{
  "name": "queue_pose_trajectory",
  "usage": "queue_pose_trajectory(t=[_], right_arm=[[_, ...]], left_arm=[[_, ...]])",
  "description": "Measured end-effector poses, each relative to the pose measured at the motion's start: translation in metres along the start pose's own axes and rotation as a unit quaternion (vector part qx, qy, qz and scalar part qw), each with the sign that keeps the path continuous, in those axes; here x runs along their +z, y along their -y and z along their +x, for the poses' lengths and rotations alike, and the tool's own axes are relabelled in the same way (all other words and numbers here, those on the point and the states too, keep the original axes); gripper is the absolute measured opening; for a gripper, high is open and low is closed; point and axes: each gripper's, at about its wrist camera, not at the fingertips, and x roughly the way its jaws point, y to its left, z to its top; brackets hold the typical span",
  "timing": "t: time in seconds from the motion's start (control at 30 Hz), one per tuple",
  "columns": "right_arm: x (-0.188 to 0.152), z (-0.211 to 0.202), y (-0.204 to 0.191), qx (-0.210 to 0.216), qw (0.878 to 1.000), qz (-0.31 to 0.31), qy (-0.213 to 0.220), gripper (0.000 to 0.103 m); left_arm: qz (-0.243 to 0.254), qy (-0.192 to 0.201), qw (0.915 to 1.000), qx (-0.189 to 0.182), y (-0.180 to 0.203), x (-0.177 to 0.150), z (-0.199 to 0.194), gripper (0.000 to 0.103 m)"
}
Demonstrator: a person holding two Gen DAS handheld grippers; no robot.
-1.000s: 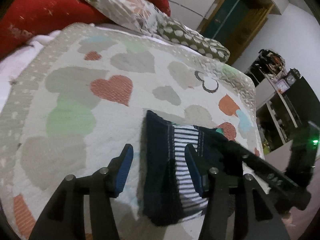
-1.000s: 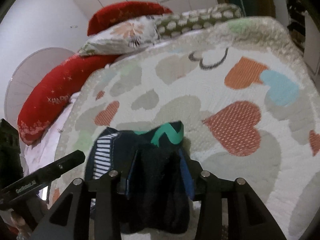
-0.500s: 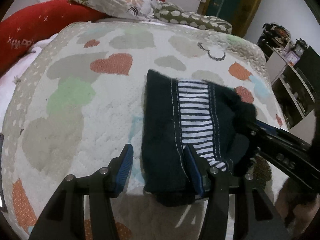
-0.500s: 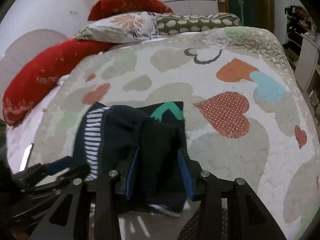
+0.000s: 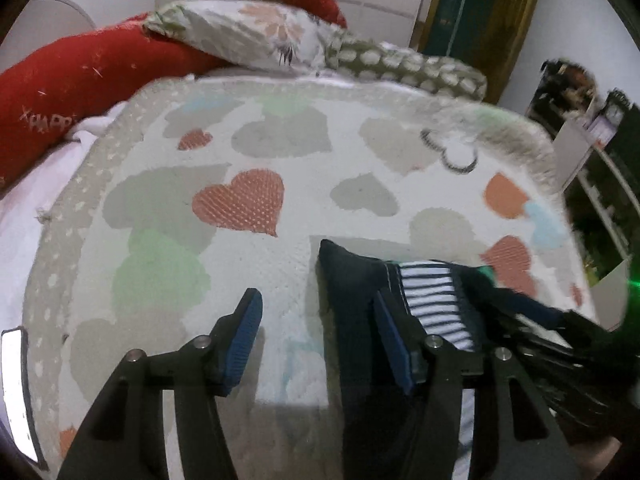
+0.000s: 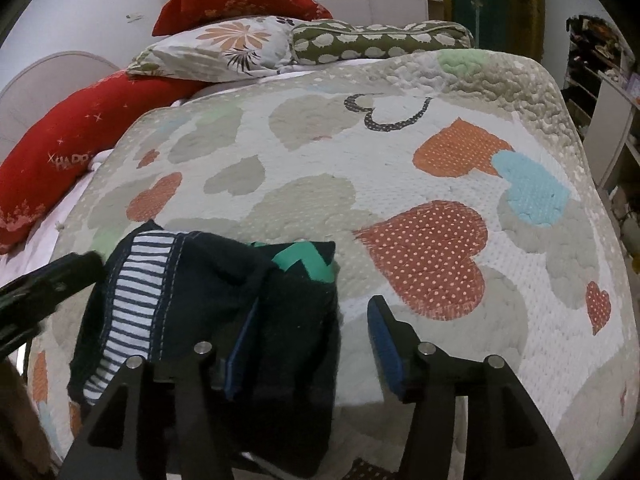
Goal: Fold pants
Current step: 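Lower the folded pants onto the quilt and open both grippers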
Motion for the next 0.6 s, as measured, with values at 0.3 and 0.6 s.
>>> queue_pose_trajectory(t=[0.3, 0.6], right_arm=[[0.011, 0.007, 0.009, 0.0, 1.0, 0.025, -0.006, 0.066], [0.005, -0.048, -0.018, 0.06, 0.996, 0.018, 0.056, 0.036]], left_arm=[[0.018, -0.013, 0.9994, 0.027, 0.006, -0.005, 0.031, 0.059], [0.007, -0.009, 0.9997, 0.02, -0.001, -0.009, 0.032, 0.065]])
